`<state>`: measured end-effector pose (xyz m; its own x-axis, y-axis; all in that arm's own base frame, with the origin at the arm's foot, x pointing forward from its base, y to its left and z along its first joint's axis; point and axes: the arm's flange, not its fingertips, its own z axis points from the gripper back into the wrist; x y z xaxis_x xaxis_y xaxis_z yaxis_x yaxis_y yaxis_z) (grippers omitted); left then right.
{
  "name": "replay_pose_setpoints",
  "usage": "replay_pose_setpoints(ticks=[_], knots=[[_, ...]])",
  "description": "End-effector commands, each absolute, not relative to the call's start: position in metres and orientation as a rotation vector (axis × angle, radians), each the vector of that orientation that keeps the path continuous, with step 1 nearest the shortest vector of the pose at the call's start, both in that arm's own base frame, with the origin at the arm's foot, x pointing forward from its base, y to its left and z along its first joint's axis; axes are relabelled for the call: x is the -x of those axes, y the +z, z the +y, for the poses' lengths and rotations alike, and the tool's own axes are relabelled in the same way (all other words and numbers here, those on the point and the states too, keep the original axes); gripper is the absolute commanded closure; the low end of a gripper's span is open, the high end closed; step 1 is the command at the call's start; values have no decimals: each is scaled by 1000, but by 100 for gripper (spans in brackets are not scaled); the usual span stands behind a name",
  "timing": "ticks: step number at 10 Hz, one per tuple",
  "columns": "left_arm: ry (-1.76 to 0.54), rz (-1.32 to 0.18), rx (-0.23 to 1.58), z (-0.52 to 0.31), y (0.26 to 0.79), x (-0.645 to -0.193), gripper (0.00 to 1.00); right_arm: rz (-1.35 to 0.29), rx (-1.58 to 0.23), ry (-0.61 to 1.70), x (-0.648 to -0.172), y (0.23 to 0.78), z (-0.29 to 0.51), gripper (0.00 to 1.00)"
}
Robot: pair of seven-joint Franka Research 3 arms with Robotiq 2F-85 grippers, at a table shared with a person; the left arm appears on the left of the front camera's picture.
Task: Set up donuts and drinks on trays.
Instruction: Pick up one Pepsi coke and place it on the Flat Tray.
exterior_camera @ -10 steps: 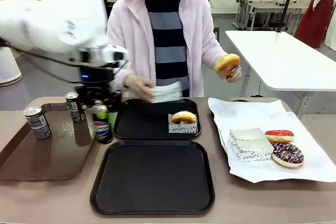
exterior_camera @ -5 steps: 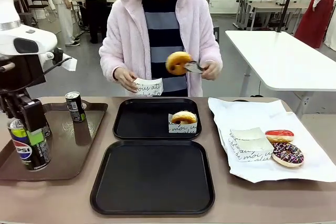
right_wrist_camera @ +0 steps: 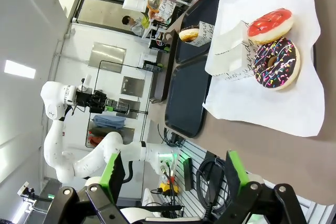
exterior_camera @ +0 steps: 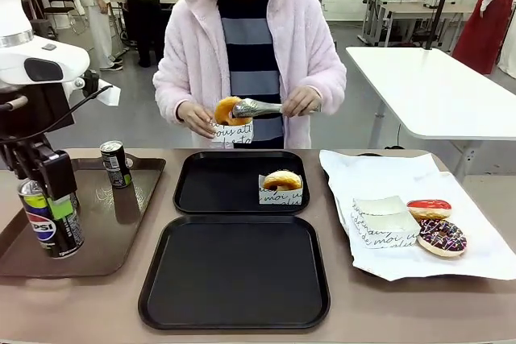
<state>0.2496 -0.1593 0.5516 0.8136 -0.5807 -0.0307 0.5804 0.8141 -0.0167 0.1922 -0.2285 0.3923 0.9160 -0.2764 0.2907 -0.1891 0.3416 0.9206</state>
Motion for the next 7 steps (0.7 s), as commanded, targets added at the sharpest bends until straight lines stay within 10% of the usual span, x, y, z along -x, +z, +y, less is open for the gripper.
replay_pose_setpoints(ticks=[1,7], knots=[[-629,36,8,-157,555,-247,42,-466,-1249,-50,-194,393,-229,0],[-559,-100,70,-219,490,-348,42,-466,-1249,-50,-194,393,-229,0]])
